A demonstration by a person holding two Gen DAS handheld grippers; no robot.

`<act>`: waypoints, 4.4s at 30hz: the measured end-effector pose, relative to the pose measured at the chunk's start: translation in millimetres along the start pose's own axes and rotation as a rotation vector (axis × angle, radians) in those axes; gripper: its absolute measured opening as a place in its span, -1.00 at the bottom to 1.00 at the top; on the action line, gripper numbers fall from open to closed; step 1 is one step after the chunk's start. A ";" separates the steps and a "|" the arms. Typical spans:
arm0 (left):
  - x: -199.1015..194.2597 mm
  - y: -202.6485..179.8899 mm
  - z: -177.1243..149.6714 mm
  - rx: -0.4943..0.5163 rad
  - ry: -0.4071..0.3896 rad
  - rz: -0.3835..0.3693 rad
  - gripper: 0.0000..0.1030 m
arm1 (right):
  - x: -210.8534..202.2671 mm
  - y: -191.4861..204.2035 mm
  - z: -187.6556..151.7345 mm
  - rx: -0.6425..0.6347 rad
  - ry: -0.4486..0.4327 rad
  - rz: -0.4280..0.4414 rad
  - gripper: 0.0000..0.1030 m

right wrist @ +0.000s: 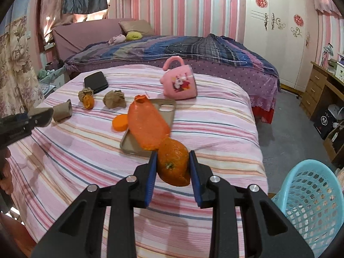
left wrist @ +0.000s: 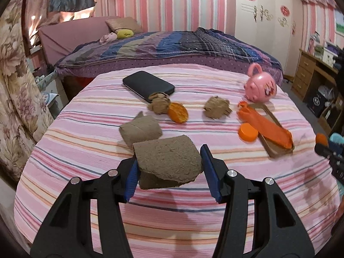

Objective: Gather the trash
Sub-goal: 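Carry the paper roll and orange over the blue basket, then open the left tool then the right tool over the basket, then move both open tools back over the bed toward another paper roll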

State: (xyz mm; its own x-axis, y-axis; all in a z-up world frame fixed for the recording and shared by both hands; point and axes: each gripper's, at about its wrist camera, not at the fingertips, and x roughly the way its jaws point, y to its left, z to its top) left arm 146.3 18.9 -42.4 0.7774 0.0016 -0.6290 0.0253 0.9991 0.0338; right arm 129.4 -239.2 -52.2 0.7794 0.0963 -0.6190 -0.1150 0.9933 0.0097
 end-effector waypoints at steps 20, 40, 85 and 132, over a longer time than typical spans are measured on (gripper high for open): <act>-0.4 -35.0 -3.8 -0.026 -0.023 -0.001 0.01 | -18.5 -48.3 -8.2 0.027 -0.012 -0.041 -0.43; -27.6 -161.5 5.8 0.047 -0.080 -0.119 0.01 | -64.4 -175.8 -34.3 0.165 -0.029 -0.255 -0.43; -50.1 -353.4 -13.5 0.200 -0.087 -0.383 0.86 | -105.4 -274.6 -93.3 0.289 -0.027 -0.391 -0.42; 9.4 -26.4 31.3 -0.023 -0.056 -0.046 0.89 | -13.4 -65.6 8.0 0.108 -0.045 -0.251 0.91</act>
State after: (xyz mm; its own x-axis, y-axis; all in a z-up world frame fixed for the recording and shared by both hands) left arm 172.6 -8.8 -24.9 0.8100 -0.0459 -0.5847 0.0476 0.9988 -0.0124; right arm 131.5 -305.2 -38.2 0.8020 -0.1537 -0.5771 0.1499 0.9872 -0.0546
